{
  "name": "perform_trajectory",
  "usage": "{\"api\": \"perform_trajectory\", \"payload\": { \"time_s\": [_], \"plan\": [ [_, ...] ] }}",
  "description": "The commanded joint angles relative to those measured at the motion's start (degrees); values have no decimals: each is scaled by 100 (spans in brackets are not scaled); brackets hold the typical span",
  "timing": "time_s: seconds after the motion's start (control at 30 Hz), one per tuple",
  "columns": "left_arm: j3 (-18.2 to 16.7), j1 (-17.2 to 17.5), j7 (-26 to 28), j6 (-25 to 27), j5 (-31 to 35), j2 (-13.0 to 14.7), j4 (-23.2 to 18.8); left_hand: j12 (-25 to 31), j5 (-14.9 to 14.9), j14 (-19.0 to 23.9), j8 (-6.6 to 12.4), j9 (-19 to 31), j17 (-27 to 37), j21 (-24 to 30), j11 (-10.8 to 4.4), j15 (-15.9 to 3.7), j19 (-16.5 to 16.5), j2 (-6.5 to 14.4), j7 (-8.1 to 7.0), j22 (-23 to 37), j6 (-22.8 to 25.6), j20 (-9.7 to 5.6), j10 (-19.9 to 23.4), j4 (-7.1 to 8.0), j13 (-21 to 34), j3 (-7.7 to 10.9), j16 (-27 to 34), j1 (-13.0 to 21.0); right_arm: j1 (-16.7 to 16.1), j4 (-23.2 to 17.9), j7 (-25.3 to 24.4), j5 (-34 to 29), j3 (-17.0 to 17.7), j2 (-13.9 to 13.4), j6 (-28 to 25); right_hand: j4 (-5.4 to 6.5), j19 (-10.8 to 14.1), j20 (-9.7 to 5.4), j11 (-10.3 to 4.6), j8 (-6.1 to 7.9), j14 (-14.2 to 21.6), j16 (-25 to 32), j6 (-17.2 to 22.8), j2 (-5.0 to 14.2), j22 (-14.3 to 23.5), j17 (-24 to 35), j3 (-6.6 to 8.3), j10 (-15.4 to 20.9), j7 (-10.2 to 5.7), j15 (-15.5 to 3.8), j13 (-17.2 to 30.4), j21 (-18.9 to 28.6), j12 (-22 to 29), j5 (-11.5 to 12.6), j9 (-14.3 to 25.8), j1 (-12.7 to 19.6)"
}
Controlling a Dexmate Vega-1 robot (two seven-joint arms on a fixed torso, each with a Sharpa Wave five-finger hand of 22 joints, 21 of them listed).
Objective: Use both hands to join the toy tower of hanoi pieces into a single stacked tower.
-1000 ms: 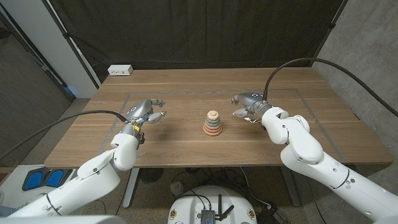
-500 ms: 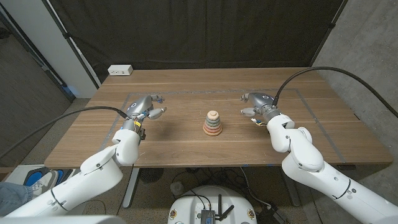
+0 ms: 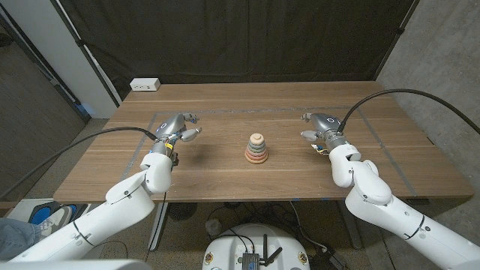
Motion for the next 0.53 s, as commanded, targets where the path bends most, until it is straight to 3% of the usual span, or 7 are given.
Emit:
{"api": "perform_trajectory", "payload": {
  "time_s": [0.03,0.53],
  "plan": [
    [259,-341,66,80,-42,-158,257,-8,-5,-5,16,27,2,8,14,-306,-16,-43,-2,13,-17,-751,-22,8,3,-10,16,-12,184,486,-733,432,-162,-173,120,-2,-23,-452,6,28,9,-16,35,40,13,-25,38,55,-28,-217,19,24,4,-4,10,-26],
    [504,-495,198,167,7,-275,342,24,-6,-5,31,28,-13,10,2,-306,-13,-50,-12,12,-9,-752,16,9,6,-10,23,-16,226,481,-999,709,-212,-469,126,5,-63,-451,13,46,-17,-27,80,46,12,-28,44,116,-58,-217,32,21,17,-2,10,-28]
  ]
}}
